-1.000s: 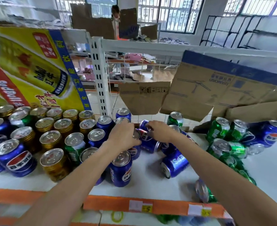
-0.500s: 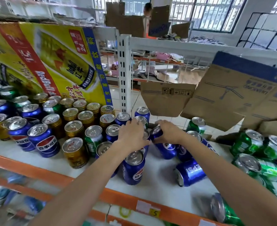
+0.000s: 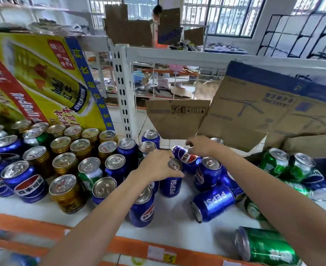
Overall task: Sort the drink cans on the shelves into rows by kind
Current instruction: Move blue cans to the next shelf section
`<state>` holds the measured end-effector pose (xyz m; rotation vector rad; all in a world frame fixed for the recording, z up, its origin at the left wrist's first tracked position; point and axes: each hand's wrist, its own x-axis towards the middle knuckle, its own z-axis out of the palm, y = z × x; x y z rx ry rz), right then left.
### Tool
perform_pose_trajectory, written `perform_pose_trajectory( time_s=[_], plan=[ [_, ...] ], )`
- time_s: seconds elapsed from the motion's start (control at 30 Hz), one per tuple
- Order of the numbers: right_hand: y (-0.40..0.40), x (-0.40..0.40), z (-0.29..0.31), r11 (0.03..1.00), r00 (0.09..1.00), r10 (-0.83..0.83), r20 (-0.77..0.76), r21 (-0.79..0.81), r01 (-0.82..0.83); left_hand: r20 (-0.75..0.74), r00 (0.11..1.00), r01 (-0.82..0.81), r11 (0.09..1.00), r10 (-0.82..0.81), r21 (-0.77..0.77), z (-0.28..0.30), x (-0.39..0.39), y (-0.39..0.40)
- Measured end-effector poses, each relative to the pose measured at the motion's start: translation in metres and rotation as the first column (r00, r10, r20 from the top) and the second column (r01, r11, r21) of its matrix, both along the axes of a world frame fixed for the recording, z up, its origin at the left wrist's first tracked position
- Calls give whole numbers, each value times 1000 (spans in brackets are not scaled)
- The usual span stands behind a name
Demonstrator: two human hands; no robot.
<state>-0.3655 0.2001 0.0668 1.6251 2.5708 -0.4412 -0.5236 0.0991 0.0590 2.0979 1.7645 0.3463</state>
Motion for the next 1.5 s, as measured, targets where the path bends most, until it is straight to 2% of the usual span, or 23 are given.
perform_pose_trajectory(
  time_s=[0.13,0.23,0.33,0.43,0.5,0.67,0.77,0.83,0.87,0.9,0.93,1.0,1.03,1.1,1.17,1.27,1.37,1.43,1.5],
  plan=[
    [7,-19,-25,997,953,24,302,-82,1,35,997,-59,995,62,-84,7,2,5],
    [12,-22,-28,995,925,29,378,-102,10,81,993,-68,987,80,-144,6,-3,8],
    [15,-19,-19,989,965,24,261,-146,14,119,990,-64,987,82,-145,1,-6,6],
    [12,-12,-7,993,1000,0,5,-119,0,149,985,-62,990,81,-129,0,-5,6],
    [7,-12,0,997,995,30,-99,-75,-37,151,985,-59,991,77,-124,1,-4,7],
    [-6,-15,-2,989,986,130,-101,-55,-136,147,986,-57,988,78,-142,1,-3,5],
    [-10,5,12,988,991,105,-86,-106,-114,44,995,-84,985,92,-150,7,3,-2],
    [-12,25,21,990,995,102,11,-95,-100,-167,983,-78,996,71,-33,7,14,-9],
    [-15,34,22,990,993,101,67,-105,-94,-266,962,-43,996,62,74,5,23,-14],
    [-18,42,21,990,988,97,118,-117,-83,-302,952,4,979,58,202,2,33,-20],
    [-23,48,19,990,983,97,155,-116,-79,-271,962,43,949,45,312,0,45,-27],
    [-32,61,8,992,985,100,138,-91,-88,-164,986,95,920,-34,381,-6,72,-41],
    [-38,67,3,993,992,93,79,-84,-86,-139,987,124,933,-81,338,-12,85,-47],
    [-53,82,-5,993,999,47,-26,-109,-49,-181,975,154,980,-130,127,-32,105,-53],
    [-67,98,-12,991,998,14,-55,-133,-22,-219,969,111,993,-116,-37,-53,116,-53],
    [-87,116,-19,994,996,-3,-90,-113,-8,-176,984,15,999,-22,-38,-68,129,-51],
    [-97,127,-19,1000,989,26,-148,-5,-27,-132,991,-16,1000,14,-14,-70,134,-45],
    [-103,134,-18,995,979,92,-183,61,-82,-63,998,-16,1000,16,8,-73,129,-45],
    [-106,143,-18,989,964,117,-239,118,-91,89,994,-67,998,66,0,-80,120,-52]
  ],
)
